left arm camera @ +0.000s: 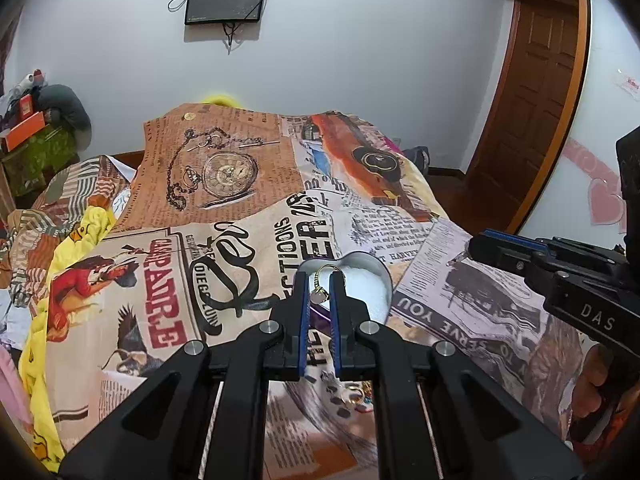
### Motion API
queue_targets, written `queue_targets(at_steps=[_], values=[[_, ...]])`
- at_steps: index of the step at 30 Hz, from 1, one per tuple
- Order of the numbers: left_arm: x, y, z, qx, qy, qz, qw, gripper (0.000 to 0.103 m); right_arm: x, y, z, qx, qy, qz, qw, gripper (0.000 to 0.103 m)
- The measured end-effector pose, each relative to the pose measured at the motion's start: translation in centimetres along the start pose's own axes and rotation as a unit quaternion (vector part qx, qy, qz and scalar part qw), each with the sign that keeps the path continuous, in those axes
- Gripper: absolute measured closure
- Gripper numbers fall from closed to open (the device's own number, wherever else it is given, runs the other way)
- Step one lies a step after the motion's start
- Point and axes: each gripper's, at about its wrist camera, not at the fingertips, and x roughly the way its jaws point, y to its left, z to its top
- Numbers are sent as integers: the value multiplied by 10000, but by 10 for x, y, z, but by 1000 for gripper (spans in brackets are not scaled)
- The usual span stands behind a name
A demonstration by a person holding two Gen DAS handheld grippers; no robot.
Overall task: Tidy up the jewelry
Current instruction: 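Carry the gold ring with the left gripper into the heart tin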
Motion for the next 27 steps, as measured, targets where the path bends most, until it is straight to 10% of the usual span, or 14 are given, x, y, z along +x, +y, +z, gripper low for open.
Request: queue_targets(at_steps=[27], values=[[87, 4, 3, 42, 810, -216, 9965, 95, 80, 0, -2, -127, 727, 250, 9970, 92]])
